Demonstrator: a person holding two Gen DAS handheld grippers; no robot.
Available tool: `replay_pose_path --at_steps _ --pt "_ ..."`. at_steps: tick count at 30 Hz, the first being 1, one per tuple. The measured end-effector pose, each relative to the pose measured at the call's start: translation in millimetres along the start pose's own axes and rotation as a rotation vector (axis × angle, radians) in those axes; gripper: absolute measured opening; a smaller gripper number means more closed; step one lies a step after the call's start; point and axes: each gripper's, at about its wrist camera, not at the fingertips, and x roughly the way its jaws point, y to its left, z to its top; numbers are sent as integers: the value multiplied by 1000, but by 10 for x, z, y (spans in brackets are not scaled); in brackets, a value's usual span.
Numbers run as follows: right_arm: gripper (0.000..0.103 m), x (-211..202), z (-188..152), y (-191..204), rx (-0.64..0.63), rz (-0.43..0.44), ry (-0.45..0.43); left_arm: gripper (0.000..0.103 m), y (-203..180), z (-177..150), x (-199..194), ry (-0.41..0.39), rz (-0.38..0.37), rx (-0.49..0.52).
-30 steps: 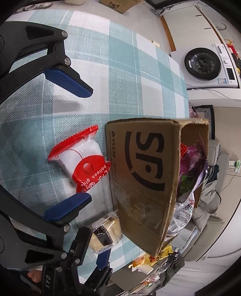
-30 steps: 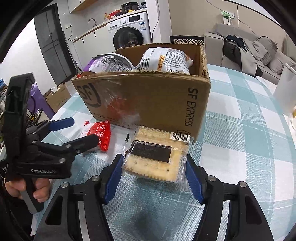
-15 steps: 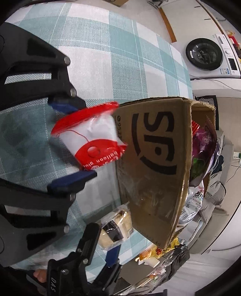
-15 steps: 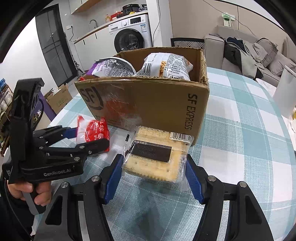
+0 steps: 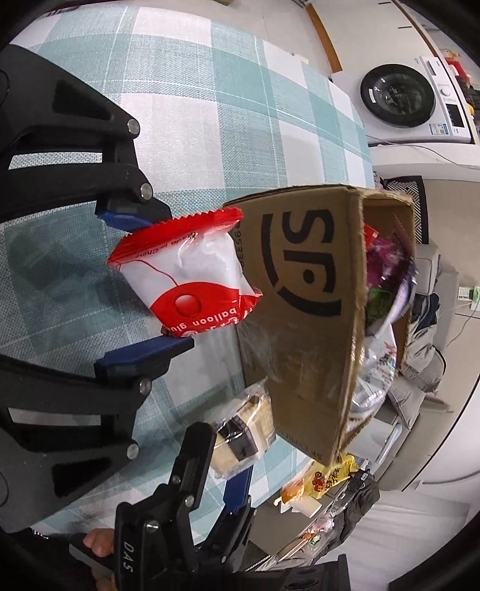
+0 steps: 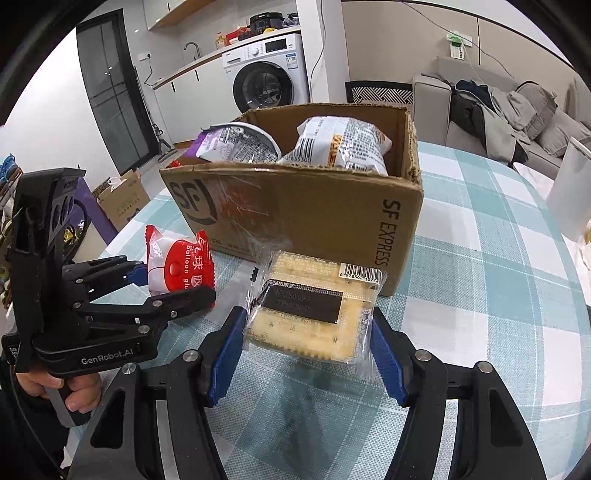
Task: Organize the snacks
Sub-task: 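Lift both packs and carry them over the open box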
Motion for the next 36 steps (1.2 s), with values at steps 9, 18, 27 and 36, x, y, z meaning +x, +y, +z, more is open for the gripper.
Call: replay_pose_path --at_steps 9,18,27,36 --pt "66 -176 62 13 0 35 -43 47 -117 39 -329 -58 -11 17" --pt "66 -350 124 110 -20 49 -82 47 -202 124 -675 -115 -17 16" --pt "66 -482 144 105 -7 50 -112 47 -218 213 -946 -165 -26 -2" --pt "66 -675 211 97 -6 39 -162 47 -266 348 -1100 -191 -10 -1"
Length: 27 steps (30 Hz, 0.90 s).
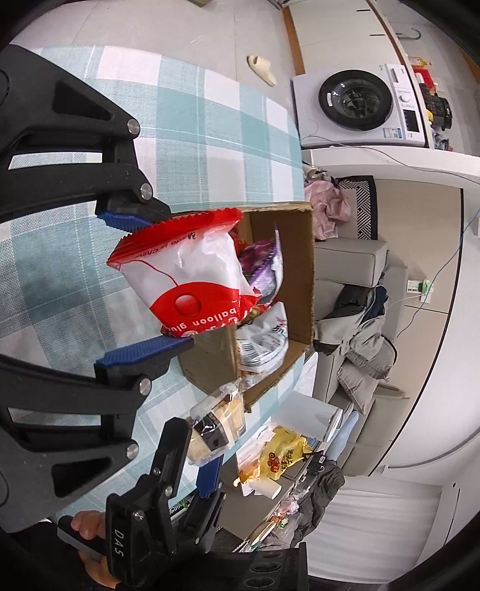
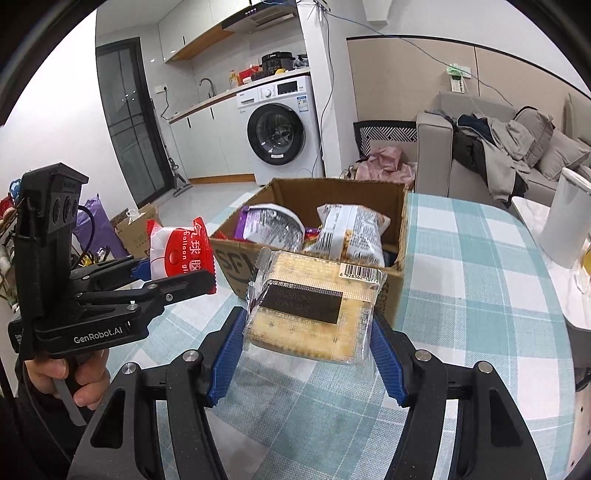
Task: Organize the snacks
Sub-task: 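Lift both packs and carry them over the open box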
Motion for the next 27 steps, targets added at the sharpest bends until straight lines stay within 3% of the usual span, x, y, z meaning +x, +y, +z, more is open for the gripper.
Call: replay_pose_path --at_steps 13,27 --pt "66 -65 160 -12 8 6 -41 47 71 228 130 -4 25 2" --pt "66 150 453 -183 35 -24 -62 47 108 391 503 26 45 16"
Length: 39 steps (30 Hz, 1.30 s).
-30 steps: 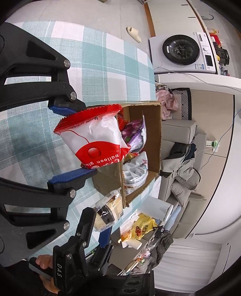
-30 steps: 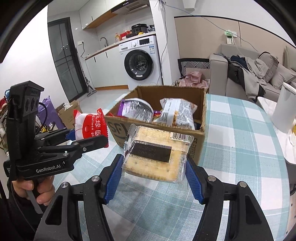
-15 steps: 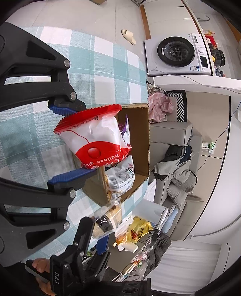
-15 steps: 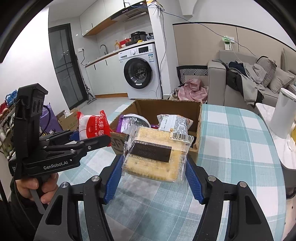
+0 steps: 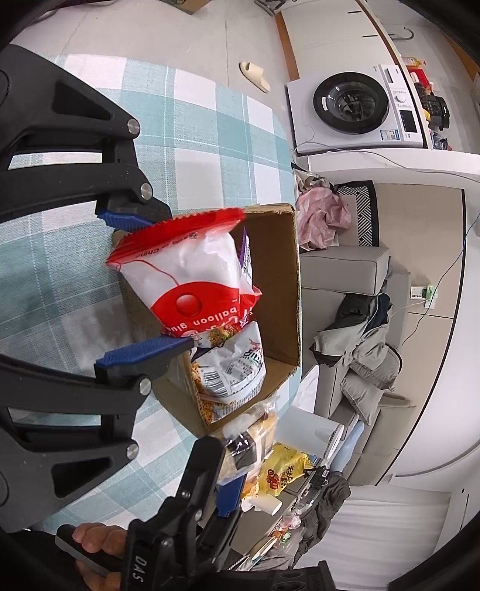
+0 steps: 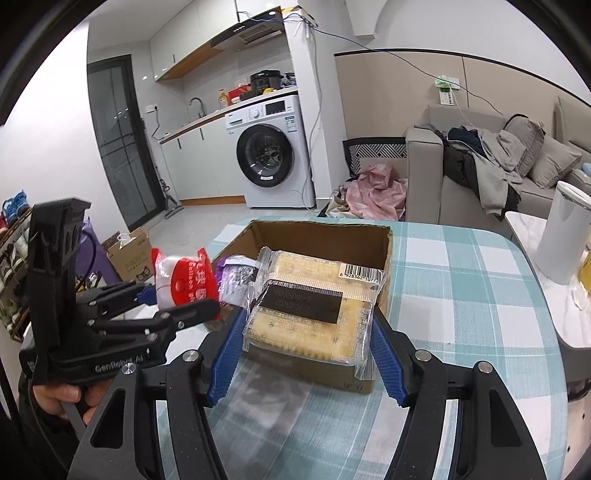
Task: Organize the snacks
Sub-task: 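Lift both packs and carry them over the open box, then lower both packs into the box and open both grippers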
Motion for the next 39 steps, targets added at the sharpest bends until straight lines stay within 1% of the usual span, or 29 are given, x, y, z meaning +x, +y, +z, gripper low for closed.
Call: replay_pose_path --at_steps 13,23,32,35,37,39 --pt "66 295 208 -117 30 -14 10 47 22 217 375 25 15 8" --pt "66 568 362 -180 30 -28 22 47 21 312 663 41 27 20" --pt "67 736 428 -243 39 -27 29 47 56 360 785 39 25 20" --pt "72 736 443 -227 31 -15 24 47 57 370 785 38 25 20" --pt "79 697 447 -204 11 -19 9 48 55 374 787 42 26 28" --pt "83 644 450 -188 -5 -20 -5 56 36 369 767 38 30 43"
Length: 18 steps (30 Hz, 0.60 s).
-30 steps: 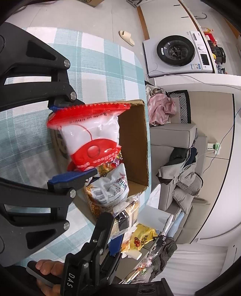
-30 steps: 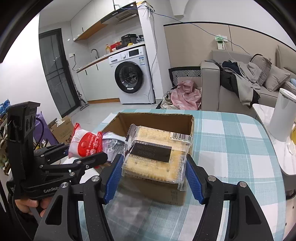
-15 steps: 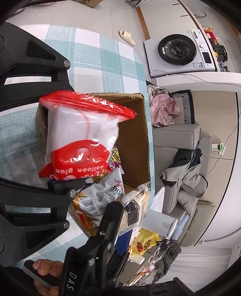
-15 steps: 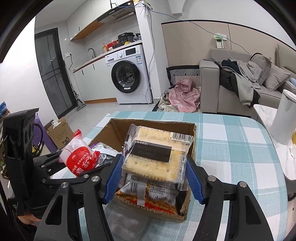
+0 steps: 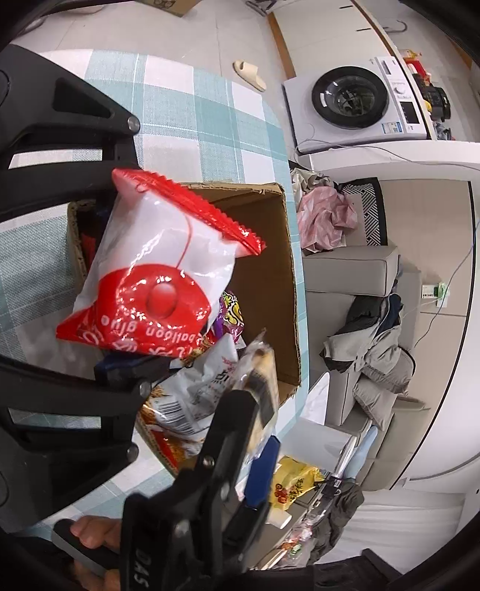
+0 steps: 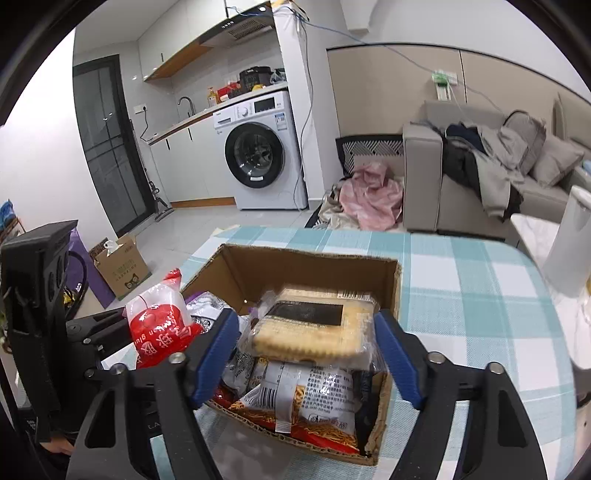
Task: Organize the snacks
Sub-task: 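Lower both packs into the box and open both grippers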
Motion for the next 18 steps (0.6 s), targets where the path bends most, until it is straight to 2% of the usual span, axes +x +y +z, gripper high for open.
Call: replay_pose_path --at_steps 2,4,10,12,13,18 --pt "86 -48 1 12 -11 -4 -7 71 -10 -12 -46 -12 8 9" --pt "90 -97 -4 11 -18 -11 -13 81 -22 -26 -107 -27 5 16" --pt "99 -267 -67 -53 5 -5 -36 88 -37 -97 -276 -47 -1 27" --pt "101 -317 -100 -69 13 0 -38 94 -19 -131 -344 -59 1 17" --pt "102 -345 -120 -74 15 3 -43 102 -6 -154 -382 -69 6 12" --pt "102 -472 -223 -83 15 25 -74 102 75 -294 -615 -119 -5 -23"
